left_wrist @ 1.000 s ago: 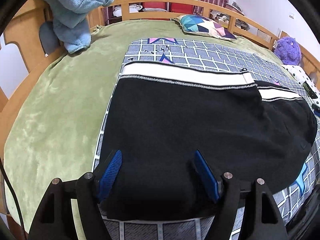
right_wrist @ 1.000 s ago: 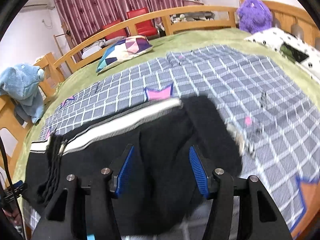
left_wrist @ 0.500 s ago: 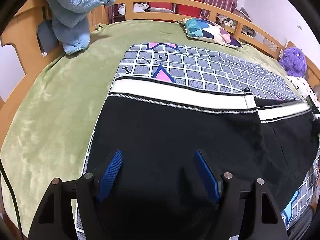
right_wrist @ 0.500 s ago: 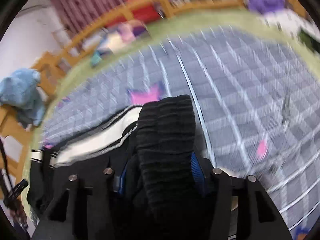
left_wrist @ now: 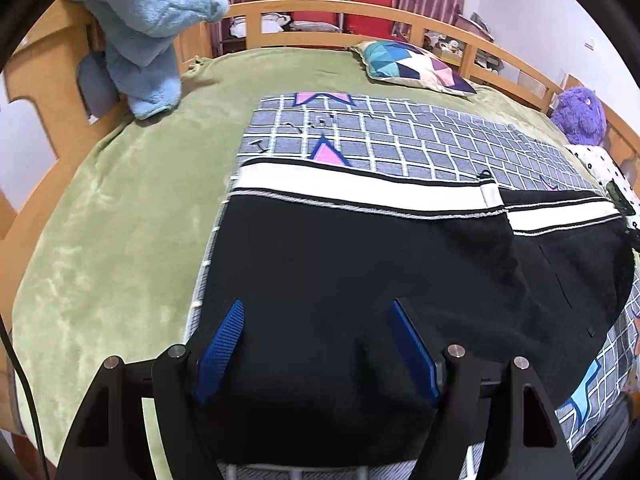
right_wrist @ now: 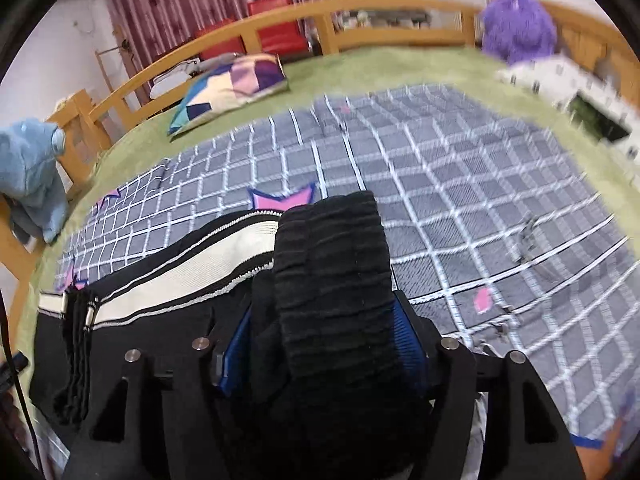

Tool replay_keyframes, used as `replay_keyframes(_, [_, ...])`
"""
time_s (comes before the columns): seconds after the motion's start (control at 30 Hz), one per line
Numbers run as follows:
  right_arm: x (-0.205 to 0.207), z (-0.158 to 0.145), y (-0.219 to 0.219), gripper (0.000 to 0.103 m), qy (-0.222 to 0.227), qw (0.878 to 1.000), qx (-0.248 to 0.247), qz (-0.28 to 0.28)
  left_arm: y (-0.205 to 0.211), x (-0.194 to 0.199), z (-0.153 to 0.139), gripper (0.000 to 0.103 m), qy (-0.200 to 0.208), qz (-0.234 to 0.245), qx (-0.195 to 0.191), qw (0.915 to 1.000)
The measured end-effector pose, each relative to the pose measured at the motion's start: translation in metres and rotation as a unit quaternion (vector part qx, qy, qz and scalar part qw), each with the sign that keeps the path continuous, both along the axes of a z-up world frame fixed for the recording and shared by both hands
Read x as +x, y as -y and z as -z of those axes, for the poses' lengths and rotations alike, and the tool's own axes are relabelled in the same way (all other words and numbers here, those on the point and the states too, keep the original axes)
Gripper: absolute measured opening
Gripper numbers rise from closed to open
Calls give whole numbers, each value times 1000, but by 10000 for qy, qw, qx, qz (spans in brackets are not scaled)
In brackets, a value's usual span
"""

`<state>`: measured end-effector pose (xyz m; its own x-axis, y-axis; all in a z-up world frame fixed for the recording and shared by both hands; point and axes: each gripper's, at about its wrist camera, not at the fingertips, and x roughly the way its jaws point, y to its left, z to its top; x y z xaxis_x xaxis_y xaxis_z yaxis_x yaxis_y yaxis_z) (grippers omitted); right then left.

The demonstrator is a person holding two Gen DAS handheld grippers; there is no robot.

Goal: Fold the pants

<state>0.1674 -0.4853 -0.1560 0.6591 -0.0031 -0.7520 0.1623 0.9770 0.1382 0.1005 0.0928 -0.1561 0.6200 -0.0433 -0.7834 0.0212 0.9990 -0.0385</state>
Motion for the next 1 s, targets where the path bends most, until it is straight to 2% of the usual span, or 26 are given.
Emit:
replay_keyframes(0.13, [-32, -27, -37, 69, 363, 9972, -654, -68, -15, -13, 0, 73, -87, -70, -227, 9997])
replay_keyframes(0.2, [-46, -33, -44, 69, 476, 9935, -1034, 0, -17, -20, 1, 73, -90, -39, -221, 9997])
replay_keyframes(0.23, [-51, -34, -42, 69, 463, 9932, -1070, 69, -18, -23, 1, 73, -76, -38, -209, 9997])
replay_keyframes(0.43, [-93, -23, -17, 69, 187, 9976, -416, 520, -20, -37, 0, 73, -28, -6, -363, 9993])
replay_keyframes(0.5, [-108, -12, -15, 71, 159, 9984, 77, 545, -18, -38, 1, 73, -47, 3, -431, 9991])
replay_keyframes(0.57, [-116, 12, -16, 73, -30, 9958, 818, 421, -16, -37, 4, 73, -98, 31, -498, 9987])
replay_keyframes(0.7, [-107, 67, -12, 70, -542, 9840, 1560, 669, -8, -39, 5, 73, -123, 138, -438, 9989])
replay_keyframes(0.73, [-104, 72, -9, 67, -430, 9804, 1763, 762, -6, -40, 5, 73, -126, 150, -390, 9990])
replay_keyframes(0.77, [-100, 72, -1, 48, -76, 9757, 2002, 892, -4, -40, 6, 73, -131, 160, -329, 9992])
replay_keyframes(0.8, [-96, 71, 4, 19, 114, 9707, 2250, 835, -3, -41, 6, 73, -135, 157, -304, 9993])
replay_keyframes(0.87, [-86, 65, 16, 15, 200, 9580, 2754, 775, -4, -42, 5, 74, -129, 137, -276, 9994])
replay_keyframes(0.9, [-90, 48, 23, 13, 511, 9549, 2823, 759, -5, -43, 4, 73, -119, 114, -263, 9995])
replay_keyframes(0.97, [-99, 23, 24, 12, 911, 9560, 2737, 535, -7, -42, 4, 73, -115, 95, -262, 9995])
replay_keyframes(1.0, [-103, 14, 19, 12, 1033, 9619, 2501, 397, -7, -41, 5, 73, -139, 93, -263, 9995])
